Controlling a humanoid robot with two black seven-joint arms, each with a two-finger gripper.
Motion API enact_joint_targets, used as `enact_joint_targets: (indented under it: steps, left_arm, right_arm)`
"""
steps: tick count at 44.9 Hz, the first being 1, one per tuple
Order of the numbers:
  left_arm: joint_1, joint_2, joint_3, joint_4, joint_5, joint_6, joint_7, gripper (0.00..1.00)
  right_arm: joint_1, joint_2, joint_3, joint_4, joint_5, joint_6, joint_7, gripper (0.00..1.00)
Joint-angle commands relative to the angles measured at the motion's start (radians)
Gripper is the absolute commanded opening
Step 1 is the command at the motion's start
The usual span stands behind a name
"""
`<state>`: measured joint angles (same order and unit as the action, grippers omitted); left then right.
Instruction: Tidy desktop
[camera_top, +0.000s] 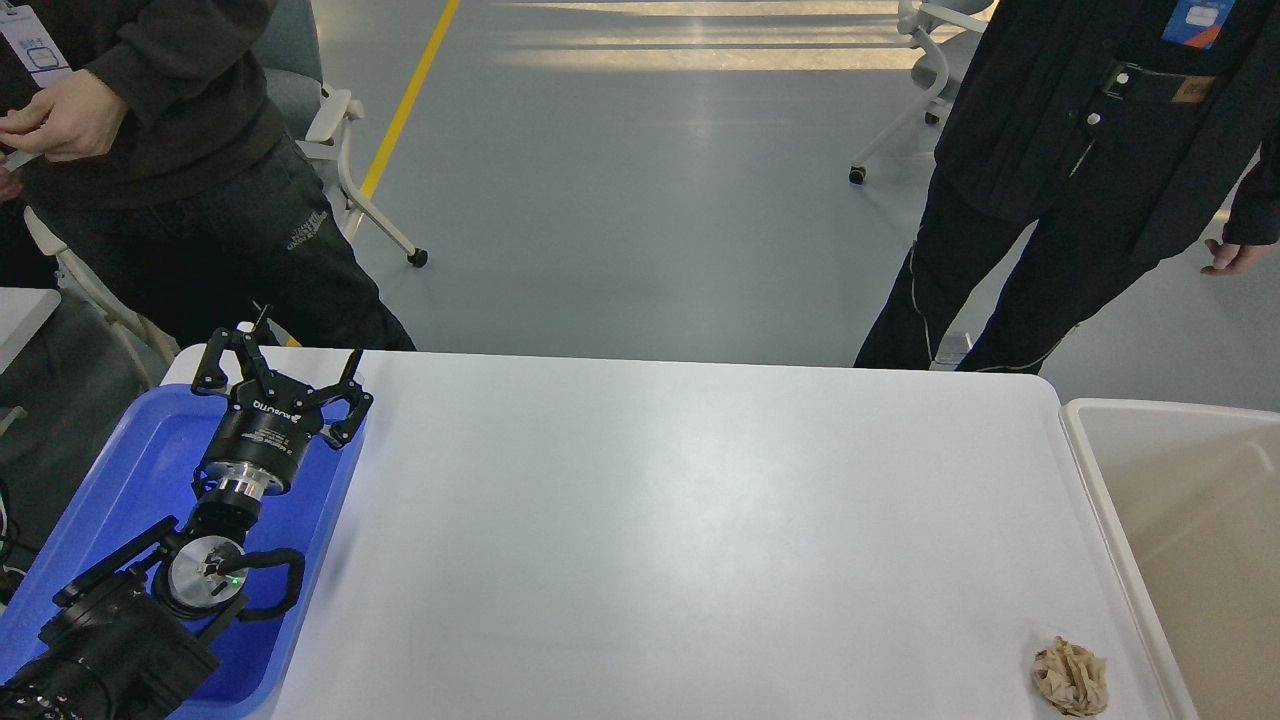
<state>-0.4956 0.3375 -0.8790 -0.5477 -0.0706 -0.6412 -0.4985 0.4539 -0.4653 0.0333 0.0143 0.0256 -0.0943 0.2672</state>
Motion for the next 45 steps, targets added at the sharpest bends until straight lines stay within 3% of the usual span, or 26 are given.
enact_joint_targets:
  steps: [1, 13, 22, 36, 45]
  left_arm:
    - [0.000, 0.000, 0.000, 0.000, 0.000, 0.000, 0.000, 1.00]
    - [0.000, 0.000, 0.000, 0.000, 0.000, 0.000, 0.000, 1.00]
    - [0.000, 0.000, 0.000, 0.000, 0.000, 0.000, 0.000, 1.00]
    - [0.000, 0.000, 0.000, 0.000, 0.000, -0.002, 0.000, 1.00]
    - [0.000, 0.000, 0.000, 0.000, 0.000, 0.000, 0.000, 1.00]
  right_arm:
    - [0.032, 0.005, -0.012, -0.019, -0.007, -0.002, 0.004, 1.00]
    - [0.045, 0.007, -0.009, -0.005, -0.013, 0.019, 0.003, 1.00]
    - [0.083, -0.001, 0.066, 0.064, 0.005, 0.096, 0.004, 1.00]
    - [0.072, -0.266, 0.319, 0.639, -0.018, 0.068, 0.015, 1.00]
    - [-0.043, -0.292, 0.580, 0.889, -0.146, 0.050, 0.119, 1.00]
